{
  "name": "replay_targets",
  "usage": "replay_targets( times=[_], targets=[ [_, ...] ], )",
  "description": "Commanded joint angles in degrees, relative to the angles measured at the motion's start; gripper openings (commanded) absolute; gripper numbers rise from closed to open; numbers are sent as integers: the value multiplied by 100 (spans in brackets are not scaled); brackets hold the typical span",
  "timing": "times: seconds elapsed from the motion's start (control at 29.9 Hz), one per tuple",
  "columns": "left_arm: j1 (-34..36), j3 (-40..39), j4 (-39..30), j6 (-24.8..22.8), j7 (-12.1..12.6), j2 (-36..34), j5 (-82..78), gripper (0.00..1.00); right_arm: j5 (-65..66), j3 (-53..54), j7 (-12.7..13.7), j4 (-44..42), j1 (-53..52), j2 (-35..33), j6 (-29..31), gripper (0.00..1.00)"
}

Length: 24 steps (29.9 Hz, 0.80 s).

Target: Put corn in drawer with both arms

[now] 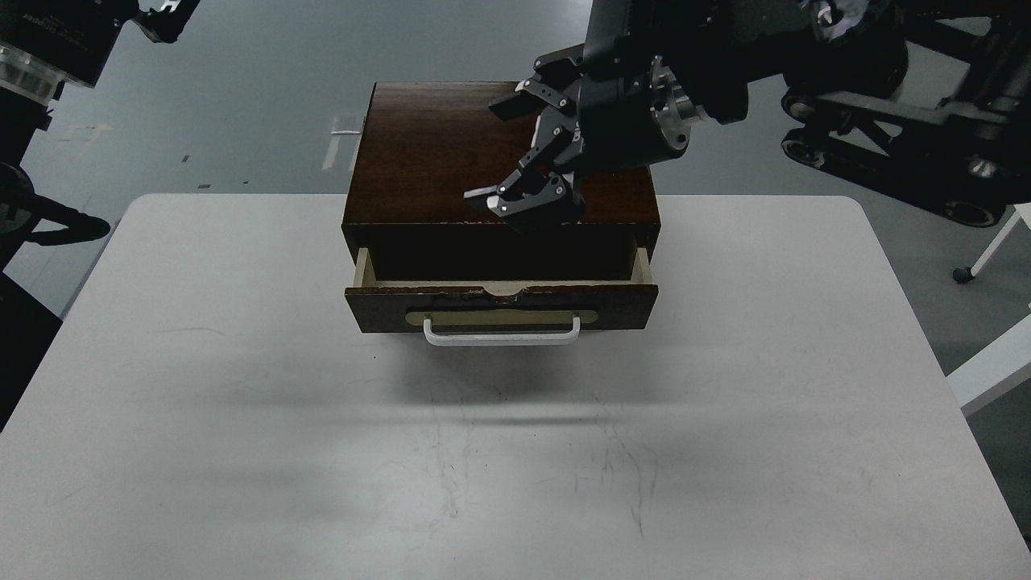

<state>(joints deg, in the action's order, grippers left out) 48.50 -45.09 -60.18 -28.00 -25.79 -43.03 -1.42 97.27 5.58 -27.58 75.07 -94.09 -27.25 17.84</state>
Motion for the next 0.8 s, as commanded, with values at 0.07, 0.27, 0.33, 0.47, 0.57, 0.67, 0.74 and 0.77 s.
replay_targets(
  times=[0.07,0.27,0.33,0.47,0.57,0.67,0.74,0.77],
  targets=[
    [2,9,42,0,-5,-48,10,98,-1779,742,60,-325,13,-192,-61,100],
    [2,0,340,0,-14,-13,28,98,-4467,1358,69,-1388,57,-333,-79,100],
    [2,0,455,0,4,-13,72,98,-5557,1376,69,-1758,101,-412,-87,100],
    [2,0,674,0,4,-13,256,98,-7672,1376,69,-2206,416,-552,-79,100],
    [-7,0,710,0,13,-13,511,98,-8784,1376,86,-2409,645,-641,-79,100],
    [-16,9,727,0,30,5,739,98,-9959,1385,156,-2733,926,-641,-87,100],
    [-24,9,841,0,30,49,775,98,-10603,1393,218,-2866,1102,-623,-87,100],
    [-24,9,990,0,30,92,775,98,-10988,1393,253,-2892,1260,-597,-87,100]
  ],
)
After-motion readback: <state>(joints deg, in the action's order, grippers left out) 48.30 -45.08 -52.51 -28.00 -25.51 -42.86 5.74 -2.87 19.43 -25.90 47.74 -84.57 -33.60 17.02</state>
